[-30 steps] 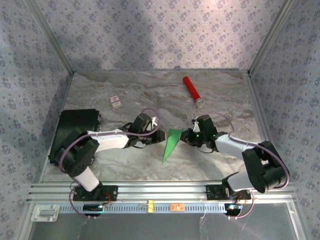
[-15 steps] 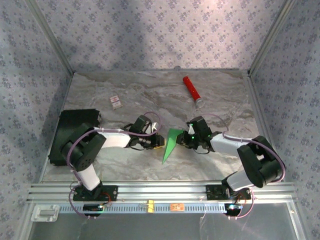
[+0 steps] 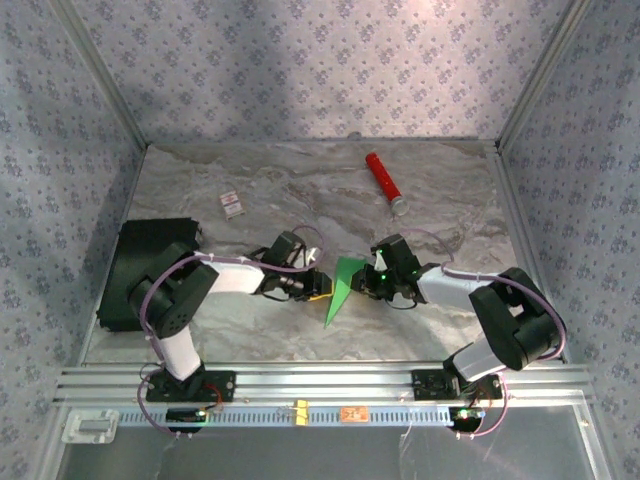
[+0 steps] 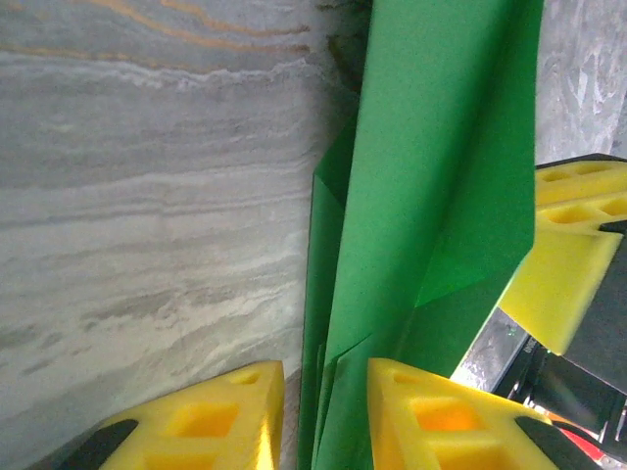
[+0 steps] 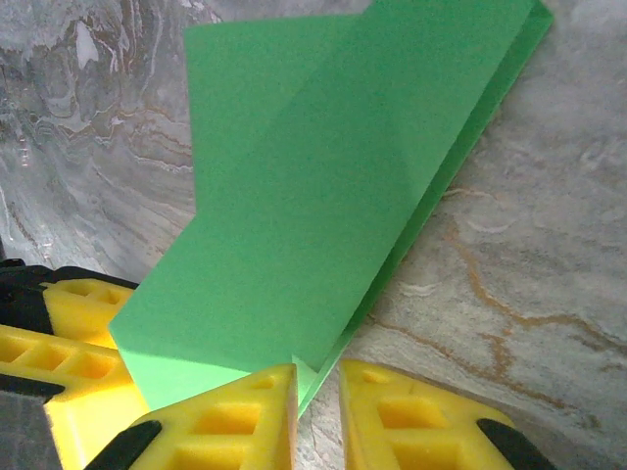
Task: Fold a paper plane with a square sheet of paper (pick it up from the middle)
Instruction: Move a paper plane to the center of the table.
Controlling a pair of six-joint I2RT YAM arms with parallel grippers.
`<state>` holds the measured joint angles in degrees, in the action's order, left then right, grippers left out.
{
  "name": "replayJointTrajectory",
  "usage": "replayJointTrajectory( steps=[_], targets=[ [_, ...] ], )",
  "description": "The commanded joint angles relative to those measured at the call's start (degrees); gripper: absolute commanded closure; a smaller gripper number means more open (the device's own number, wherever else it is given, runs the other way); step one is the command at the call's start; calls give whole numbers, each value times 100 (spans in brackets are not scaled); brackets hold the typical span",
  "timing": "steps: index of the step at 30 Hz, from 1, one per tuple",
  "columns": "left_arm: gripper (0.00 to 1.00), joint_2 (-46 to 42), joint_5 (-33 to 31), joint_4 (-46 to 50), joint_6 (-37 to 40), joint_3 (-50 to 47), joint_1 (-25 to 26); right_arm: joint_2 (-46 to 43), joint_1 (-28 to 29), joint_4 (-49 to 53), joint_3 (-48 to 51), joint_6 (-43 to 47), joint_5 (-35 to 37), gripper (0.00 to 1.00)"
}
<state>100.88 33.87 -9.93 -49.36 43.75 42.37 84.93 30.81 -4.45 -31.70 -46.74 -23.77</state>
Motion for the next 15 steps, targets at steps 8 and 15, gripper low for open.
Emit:
replayJointTrajectory(
  steps=[8,15],
  targets=[
    [71,222,84,115,139,187,130,33,45,0,19,-46,36,80],
    [71,231,92,102,118,191,157,-122,64,-70,151,-140,194,80]
  ],
)
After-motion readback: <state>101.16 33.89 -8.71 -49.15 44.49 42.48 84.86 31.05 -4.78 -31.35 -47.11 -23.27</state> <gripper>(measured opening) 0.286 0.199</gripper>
